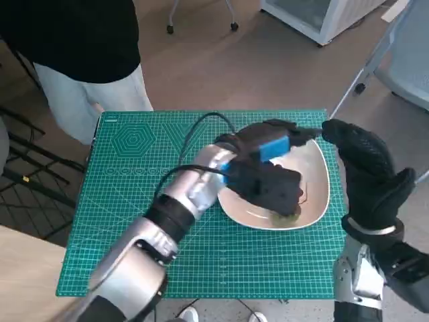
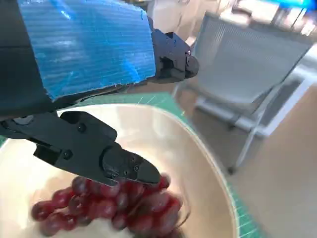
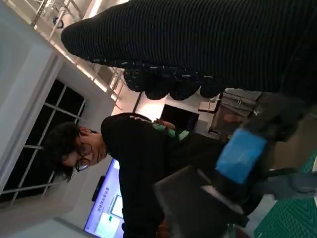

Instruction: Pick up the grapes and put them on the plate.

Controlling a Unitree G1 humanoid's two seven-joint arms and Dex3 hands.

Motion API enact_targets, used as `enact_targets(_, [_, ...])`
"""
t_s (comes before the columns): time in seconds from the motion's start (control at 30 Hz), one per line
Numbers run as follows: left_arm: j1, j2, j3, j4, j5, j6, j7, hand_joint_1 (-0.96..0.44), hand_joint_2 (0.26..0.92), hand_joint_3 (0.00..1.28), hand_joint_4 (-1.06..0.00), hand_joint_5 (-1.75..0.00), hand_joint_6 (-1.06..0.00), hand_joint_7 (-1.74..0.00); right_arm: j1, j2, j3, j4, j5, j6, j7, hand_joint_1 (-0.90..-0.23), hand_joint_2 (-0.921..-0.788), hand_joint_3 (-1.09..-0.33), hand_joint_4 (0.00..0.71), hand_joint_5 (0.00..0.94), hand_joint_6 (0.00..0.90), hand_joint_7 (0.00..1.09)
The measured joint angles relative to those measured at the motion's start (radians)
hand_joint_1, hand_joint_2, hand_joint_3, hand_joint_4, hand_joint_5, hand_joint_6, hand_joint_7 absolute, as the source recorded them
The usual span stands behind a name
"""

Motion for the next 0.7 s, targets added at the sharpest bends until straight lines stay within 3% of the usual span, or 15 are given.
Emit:
enact_targets(0.33, [0.032, 0.027, 0.093, 0.010, -0.098, -0.060, -0.013, -0.54, 0.921, 0.23, -0.13, -0.01, -0.24, -0.01, -0.001, 0.006, 0.003, 0.000, -0.001, 0.000, 0.000, -0.503, -0.921, -0.567, 0.321, 0.000, 0.119, 0.35])
enact_targets(0.7, [0.326, 0.025, 0.383, -0.253, -0.543, -0.241, -0.138, -0.47, 0.921, 0.30, -0.16, -0.01, -0.24, -0.01, -0.001, 0.006, 0.005, -0.004, 0.000, 0.000, 0.000, -0.504, -0.921, -0.569, 0.320, 0.000, 0.114, 0.34])
